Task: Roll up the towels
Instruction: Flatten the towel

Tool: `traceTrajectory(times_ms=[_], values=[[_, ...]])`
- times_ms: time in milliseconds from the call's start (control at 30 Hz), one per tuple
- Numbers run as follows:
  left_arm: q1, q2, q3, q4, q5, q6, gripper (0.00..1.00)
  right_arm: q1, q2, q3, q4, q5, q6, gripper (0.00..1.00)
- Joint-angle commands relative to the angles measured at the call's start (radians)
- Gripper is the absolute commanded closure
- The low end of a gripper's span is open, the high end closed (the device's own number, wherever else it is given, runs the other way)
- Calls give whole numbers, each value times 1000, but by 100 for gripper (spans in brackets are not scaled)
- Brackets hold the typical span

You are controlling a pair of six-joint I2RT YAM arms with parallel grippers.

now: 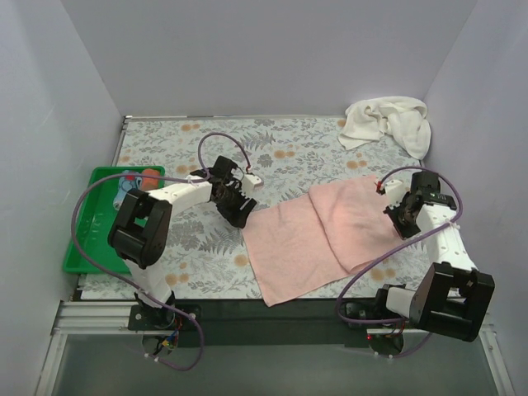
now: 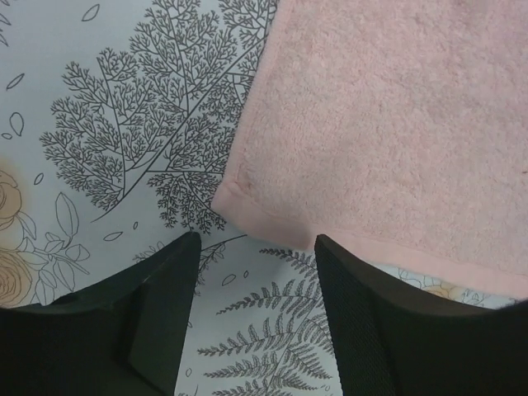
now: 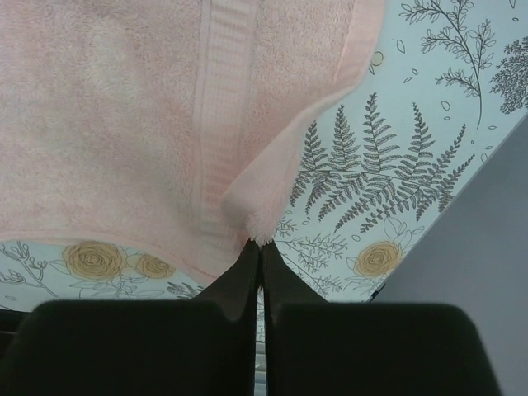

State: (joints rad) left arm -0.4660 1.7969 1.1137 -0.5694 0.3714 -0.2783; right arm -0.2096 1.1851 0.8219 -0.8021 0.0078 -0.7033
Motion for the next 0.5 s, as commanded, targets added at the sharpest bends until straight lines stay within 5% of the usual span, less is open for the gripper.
traceTrajectory(times_ms=[0, 267, 400, 467], values=[[-26, 21, -23, 29, -86, -21, 47, -7, 28, 56, 34, 35, -18, 99], [-28, 119, 26, 49, -80, -41, 74, -46, 102, 72, 86, 81, -47, 99], [-25, 134, 52, 17, -32, -32, 100, -79, 146, 105, 95, 89, -61, 99], [12, 119, 58, -29, -32, 16, 100, -111, 169, 115, 101, 90, -88, 99]])
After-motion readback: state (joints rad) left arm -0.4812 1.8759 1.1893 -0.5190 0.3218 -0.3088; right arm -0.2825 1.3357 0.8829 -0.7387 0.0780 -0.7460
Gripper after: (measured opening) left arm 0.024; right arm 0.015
